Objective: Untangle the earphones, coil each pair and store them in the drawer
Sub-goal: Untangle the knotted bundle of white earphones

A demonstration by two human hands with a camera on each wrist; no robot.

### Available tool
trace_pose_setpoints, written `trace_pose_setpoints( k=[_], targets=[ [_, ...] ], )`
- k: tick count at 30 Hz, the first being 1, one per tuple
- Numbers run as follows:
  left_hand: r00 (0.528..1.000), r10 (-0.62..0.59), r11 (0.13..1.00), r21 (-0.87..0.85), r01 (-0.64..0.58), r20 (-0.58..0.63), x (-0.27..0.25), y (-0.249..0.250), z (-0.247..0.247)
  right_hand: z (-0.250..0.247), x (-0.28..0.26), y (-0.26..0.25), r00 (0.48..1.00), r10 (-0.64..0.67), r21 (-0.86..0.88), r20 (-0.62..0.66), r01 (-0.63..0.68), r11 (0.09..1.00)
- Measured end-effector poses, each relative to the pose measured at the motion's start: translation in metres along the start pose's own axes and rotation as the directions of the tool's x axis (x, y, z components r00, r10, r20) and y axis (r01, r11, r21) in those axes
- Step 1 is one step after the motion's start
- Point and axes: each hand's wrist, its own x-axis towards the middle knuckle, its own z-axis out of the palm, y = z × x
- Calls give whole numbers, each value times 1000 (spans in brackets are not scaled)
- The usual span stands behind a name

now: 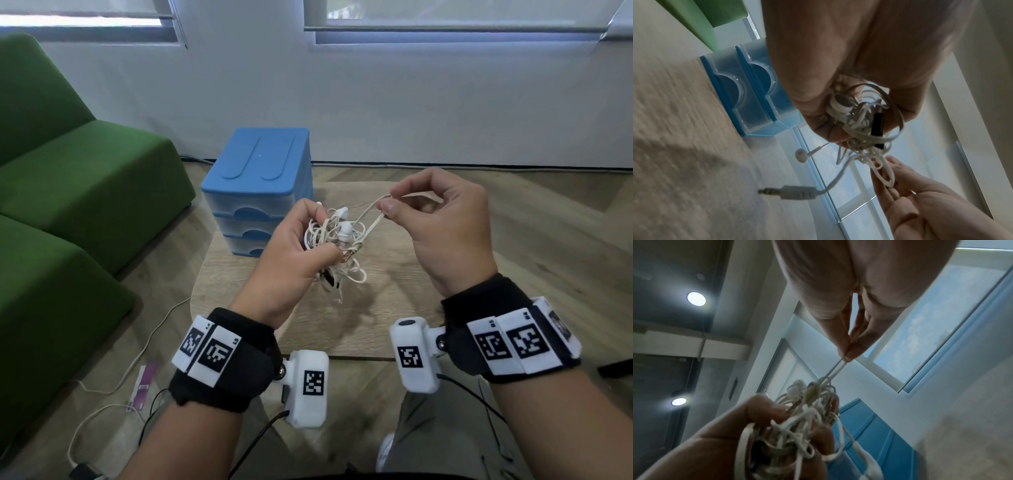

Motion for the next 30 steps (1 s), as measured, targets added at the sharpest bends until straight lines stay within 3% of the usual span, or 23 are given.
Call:
trace_pose_setpoints(
  k=[5,9,12,14,19,22,26,30],
  targets=[
    [999,-31,998,-53,32,12,0,4,0,0,-1,4,1000,1,-30,-23,-1,1000],
    [998,-62,993,-104,61,-7,-2,3,-2,-5,4,8,997,73,79,31,-75,994],
    [996,-87,989,-121,86,-5,-3,3,-3,-8,6,5,1000,19,209,-5,-17,978],
    [995,-97,985,-142,98,11,-4,4,-3,-8,8,2,1000,-13,208,5,11,978],
    [994,-103,973,-205,108,35,-6,6,-2,-8,7,1,990,79,4,112,-80,997],
    [993,-113,978,-173,114,18,-6,6,-3,-10,6,-2,948,151,-63,278,-139,988],
    [995,-102,989,-112,101,-6,-8,5,-2,-14,-1,-8,879,98,-182,468,-13,983],
    [997,-83,995,-53,83,-2,-9,3,-3,-16,-1,-11,887,-20,-113,461,81,990]
  ],
)
